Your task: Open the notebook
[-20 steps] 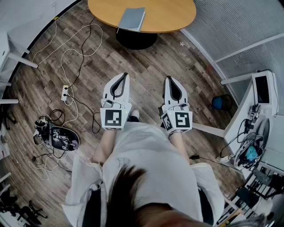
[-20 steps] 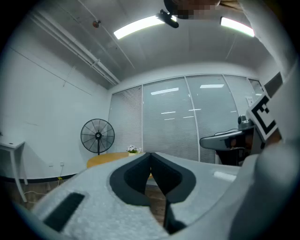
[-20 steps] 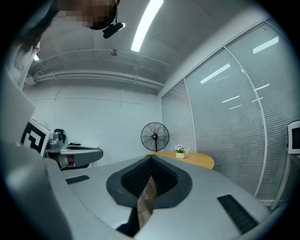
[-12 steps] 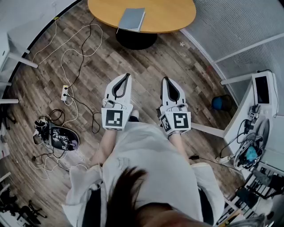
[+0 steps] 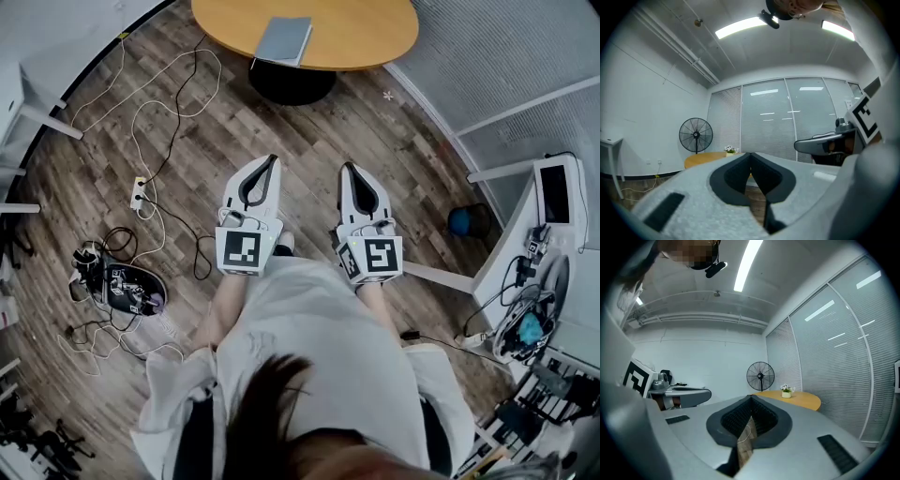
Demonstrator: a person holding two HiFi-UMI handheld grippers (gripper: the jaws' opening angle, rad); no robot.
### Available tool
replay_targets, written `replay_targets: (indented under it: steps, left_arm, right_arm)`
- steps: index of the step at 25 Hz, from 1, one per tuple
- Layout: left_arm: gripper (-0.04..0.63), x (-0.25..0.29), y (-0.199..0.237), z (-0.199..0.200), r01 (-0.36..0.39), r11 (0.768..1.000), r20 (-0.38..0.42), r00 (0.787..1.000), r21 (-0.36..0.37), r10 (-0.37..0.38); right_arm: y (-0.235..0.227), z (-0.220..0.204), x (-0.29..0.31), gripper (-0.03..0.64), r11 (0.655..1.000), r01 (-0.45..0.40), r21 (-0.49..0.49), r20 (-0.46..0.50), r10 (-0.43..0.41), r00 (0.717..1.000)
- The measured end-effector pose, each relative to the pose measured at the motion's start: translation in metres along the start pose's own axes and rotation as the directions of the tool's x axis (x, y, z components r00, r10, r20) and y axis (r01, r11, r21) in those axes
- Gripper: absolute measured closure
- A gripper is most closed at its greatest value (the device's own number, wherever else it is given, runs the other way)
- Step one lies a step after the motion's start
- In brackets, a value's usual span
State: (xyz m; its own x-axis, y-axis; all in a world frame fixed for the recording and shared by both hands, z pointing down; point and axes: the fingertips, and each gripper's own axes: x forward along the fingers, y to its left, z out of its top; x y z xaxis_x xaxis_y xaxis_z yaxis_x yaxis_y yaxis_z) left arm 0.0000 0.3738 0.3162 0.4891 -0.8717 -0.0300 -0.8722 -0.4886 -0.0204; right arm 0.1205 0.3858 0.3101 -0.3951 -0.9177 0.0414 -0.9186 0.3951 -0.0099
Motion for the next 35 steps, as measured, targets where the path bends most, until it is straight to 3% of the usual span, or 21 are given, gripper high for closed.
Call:
replay_targets:
  steps: [8,10,11,20,29,35]
  left_arm:
    - [0.571,0.000,0.000,-0.003,0.001,1.000,-0.013,1.000,-0.030,-0.002]
    - [0.500,0.000,-0.002,-0.006,0.016,0.999,-0.020,1.000,-0.036,-0.016]
    - [0.495,0.000,-0.002,-0.007,0.022,0.999,-0.024,0.999,-0.040,-0.023]
    - [0.495,0.016,0.008,-0.013,0.055,0.997,-0.052,0.997,-0.050,-0.058]
    - [0.504,0.074,0.064,-0.028,0.070,0.993,-0.080,0.994,-0.099,-0.078]
    - [0.509,0.130,0.114,-0.012,0.104,0.992,-0.067,0.992,-0.075,-0.109]
  right_arm:
    - [-0.008,0.005,-0.006,0.615,0.998,0.038,0.048,0.035,-0.040,0.999]
    - [-0.011,0.002,-0.009,0.615,0.997,0.053,0.058,0.026,-0.054,0.998]
    - [-0.011,0.000,-0.009,0.615,0.996,0.058,0.065,0.023,-0.060,0.998]
    - [-0.009,-0.006,0.011,0.615,0.997,0.053,0.064,-0.013,-0.052,0.999]
    - [-0.021,-0.008,0.082,0.615,0.994,0.084,0.070,-0.047,-0.081,0.996]
    - [-0.029,0.004,0.145,0.615,0.989,0.120,0.089,-0.054,-0.116,0.992]
